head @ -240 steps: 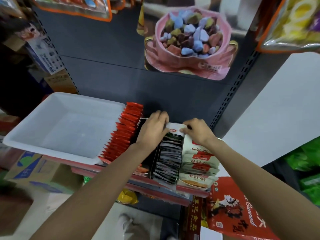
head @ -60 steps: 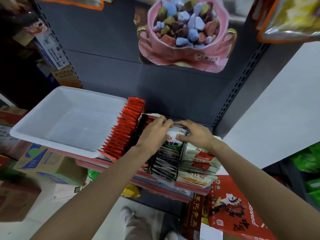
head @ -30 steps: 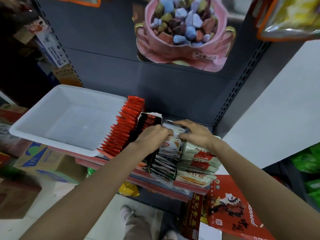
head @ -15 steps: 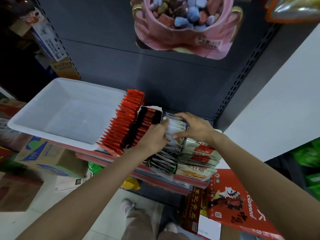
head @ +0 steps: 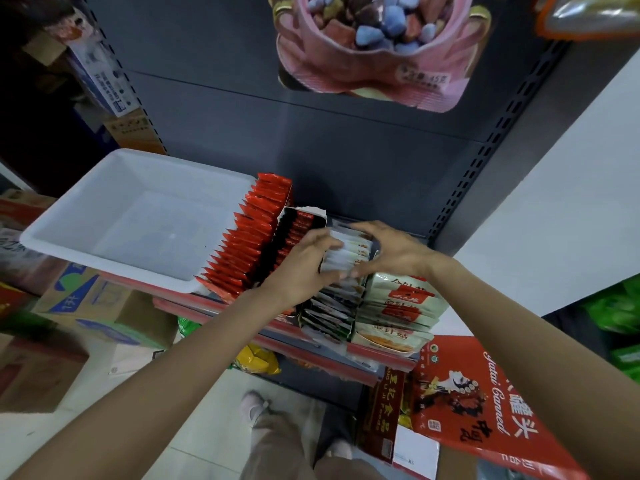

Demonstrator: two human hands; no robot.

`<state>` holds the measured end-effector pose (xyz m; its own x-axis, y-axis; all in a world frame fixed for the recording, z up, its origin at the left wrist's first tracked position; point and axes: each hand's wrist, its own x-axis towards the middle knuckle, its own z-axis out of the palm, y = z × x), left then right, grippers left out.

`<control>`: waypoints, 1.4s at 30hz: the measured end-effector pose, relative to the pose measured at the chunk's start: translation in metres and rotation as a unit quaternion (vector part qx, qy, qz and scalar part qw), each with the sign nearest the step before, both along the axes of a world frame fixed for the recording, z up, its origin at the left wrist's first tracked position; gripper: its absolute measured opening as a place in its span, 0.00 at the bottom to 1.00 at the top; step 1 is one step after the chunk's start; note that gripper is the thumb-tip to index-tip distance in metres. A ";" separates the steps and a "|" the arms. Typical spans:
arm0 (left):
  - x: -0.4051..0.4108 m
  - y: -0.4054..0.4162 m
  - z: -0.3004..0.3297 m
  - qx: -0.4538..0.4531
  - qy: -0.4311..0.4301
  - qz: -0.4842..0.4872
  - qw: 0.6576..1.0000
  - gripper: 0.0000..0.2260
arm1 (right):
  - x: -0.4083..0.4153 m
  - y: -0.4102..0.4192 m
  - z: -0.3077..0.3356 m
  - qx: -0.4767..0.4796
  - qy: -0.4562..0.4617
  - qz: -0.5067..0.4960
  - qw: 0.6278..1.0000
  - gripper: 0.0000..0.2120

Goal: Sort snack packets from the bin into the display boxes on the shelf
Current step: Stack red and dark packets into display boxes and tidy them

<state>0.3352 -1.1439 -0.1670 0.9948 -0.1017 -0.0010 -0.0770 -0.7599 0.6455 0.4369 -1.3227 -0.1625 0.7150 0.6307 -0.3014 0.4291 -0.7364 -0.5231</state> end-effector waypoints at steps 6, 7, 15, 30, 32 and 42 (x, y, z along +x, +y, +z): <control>-0.003 0.010 0.009 0.071 0.029 -0.137 0.988 0.18 | -0.006 0.001 -0.006 -0.017 -0.102 -0.002 0.995 0.35; -0.004 0.010 0.010 0.087 0.033 -0.141 0.986 0.17 | -0.007 0.001 -0.007 -0.016 -0.109 -0.003 0.994 0.34; 0.001 0.000 0.011 0.189 0.029 -0.155 0.969 0.12 | -0.007 -0.001 -0.006 -0.003 -0.097 -0.002 0.995 0.33; 0.002 0.004 -0.002 0.124 -0.016 -0.071 0.990 0.10 | -0.030 0.009 0.032 -0.148 -0.160 0.067 0.974 0.48; -0.003 0.006 -0.003 0.057 -0.024 -0.052 0.997 0.10 | -0.043 0.011 0.028 -0.155 -0.188 0.067 0.968 0.47; -0.037 0.025 0.006 0.112 0.026 -0.142 0.983 0.26 | -0.071 0.010 0.006 -0.106 -0.309 0.058 0.943 0.30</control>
